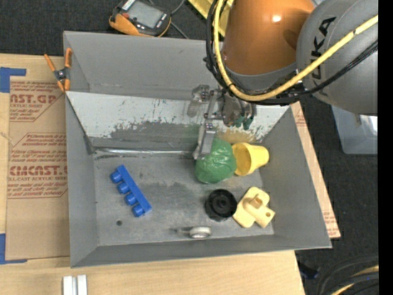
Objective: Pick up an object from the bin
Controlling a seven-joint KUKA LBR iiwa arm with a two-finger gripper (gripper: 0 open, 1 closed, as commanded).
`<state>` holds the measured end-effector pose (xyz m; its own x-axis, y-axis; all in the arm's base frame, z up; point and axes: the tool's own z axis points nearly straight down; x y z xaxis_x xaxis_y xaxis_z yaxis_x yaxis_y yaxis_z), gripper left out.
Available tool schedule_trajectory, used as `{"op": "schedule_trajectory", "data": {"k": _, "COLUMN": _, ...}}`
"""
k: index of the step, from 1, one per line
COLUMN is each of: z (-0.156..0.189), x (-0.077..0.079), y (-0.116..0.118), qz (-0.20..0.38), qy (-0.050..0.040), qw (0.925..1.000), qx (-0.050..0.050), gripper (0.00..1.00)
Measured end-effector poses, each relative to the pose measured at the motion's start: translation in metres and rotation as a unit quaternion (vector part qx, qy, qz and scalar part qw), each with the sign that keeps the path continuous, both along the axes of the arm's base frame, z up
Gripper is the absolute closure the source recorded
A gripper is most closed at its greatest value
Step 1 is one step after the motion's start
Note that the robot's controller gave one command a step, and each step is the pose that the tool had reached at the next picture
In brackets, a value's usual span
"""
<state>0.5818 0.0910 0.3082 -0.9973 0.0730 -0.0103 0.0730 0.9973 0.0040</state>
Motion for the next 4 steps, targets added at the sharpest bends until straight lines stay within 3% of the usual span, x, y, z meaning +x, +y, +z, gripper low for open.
{"op": "schedule_trajectory", "data": {"k": 1, "z": 0.058, "x": 0.003, "y": 0.044, "qz": 0.025, "qy": -0.0011, "qw": 0.9997, "qx": 0.002, "gripper": 0.0}}
{"op": "schedule_trajectory", "data": {"k": 2, "z": 0.001, "x": -0.042, "y": -0.012, "qz": -0.004, "qy": 0.0049, "qw": 1.0, "qx": -0.002, "gripper": 0.0}}
{"op": "schedule_trajectory", "data": {"k": 3, "z": 0.021, "x": -0.041, "y": -0.004, "qz": -0.008, "qy": 0.0071, "qw": 0.9999, "qx": -0.002, "gripper": 0.0}}
{"op": "schedule_trajectory", "data": {"k": 4, "z": -0.04, "x": -0.053, "y": 0.017, "qz": 0.18, "qy": 0.0034, "qw": 0.9837, "qx": -0.002, "gripper": 0.0}}
